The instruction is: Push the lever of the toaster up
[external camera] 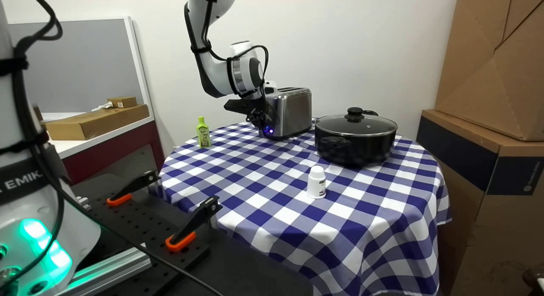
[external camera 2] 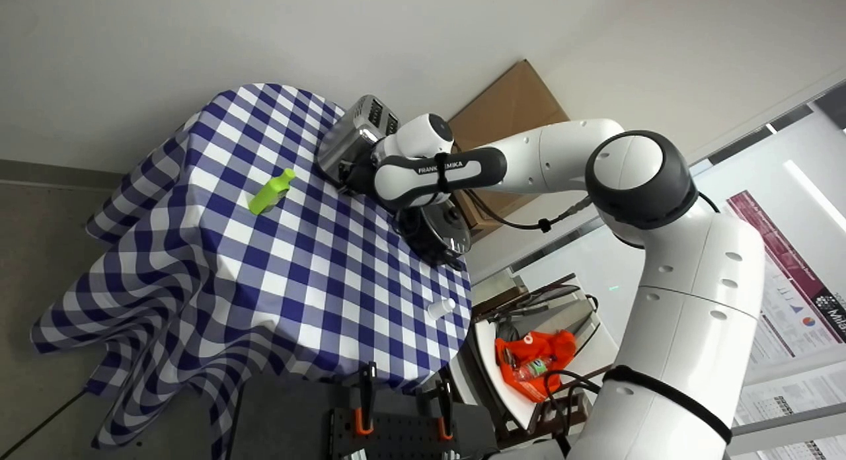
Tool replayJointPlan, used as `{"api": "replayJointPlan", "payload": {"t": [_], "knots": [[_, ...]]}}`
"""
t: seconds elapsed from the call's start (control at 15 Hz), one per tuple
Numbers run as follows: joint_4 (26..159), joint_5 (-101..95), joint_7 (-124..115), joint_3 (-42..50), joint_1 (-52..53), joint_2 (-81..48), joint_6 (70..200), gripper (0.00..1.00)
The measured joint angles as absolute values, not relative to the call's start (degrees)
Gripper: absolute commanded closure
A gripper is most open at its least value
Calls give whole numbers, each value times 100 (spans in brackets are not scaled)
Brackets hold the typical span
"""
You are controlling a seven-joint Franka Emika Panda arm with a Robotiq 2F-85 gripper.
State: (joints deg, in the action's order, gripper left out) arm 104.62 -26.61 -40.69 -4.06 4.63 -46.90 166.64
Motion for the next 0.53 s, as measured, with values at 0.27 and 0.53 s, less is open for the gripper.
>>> {"api": "replayJointPlan", "payload": {"t": [0.27,0.53], "knots": [[10348,-1499,-3120,-241,726,-4588,16231,100],[10189,-999,-2739,65,1035,-4539,15737,100]]}}
